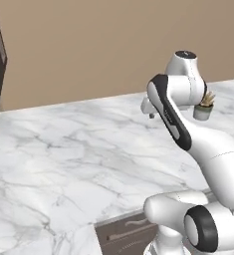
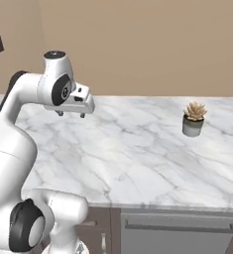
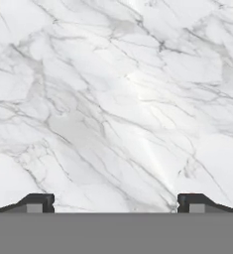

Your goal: Open the dishwasher door and pull out the top rack.

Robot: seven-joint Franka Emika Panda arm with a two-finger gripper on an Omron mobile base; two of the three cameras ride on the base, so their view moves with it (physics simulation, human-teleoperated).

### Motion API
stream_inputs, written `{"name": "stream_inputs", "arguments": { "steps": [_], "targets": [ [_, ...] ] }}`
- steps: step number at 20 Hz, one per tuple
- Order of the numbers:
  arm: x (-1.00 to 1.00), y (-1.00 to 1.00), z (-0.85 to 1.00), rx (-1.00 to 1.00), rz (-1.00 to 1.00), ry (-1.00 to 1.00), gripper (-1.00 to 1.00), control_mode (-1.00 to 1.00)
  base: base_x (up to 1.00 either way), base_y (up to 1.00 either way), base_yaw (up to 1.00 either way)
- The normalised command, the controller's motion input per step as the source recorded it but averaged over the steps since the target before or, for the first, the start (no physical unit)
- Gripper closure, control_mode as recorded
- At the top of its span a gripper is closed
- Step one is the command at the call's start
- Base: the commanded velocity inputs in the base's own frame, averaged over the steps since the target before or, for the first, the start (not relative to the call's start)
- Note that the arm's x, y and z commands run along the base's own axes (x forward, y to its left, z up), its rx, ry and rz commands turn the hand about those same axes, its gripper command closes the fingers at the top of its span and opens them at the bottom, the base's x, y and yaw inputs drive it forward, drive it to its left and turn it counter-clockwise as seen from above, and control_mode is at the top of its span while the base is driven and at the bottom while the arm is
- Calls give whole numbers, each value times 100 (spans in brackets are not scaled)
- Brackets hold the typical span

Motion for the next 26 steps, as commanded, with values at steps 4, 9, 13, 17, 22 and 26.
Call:
{"name": "stream_inputs", "arguments": {
  "steps": [4,9,13,17,22,26],
  "targets": [
    [0,0,0,0,0,0,-100,100,-58,0,-16],
    [0,0,0,0,0,0,-100,100,-65,0,-32],
    [0,0,0,0,0,0,-100,100,-3,0,-38],
    [0,0,0,0,0,0,-100,100,0,14,-38],
    [0,0,0,0,0,0,-100,100,0,22,-33],
    [-16,-6,-21,9,-20,-5,-100,-100,0,1,-8]
  ]
}}
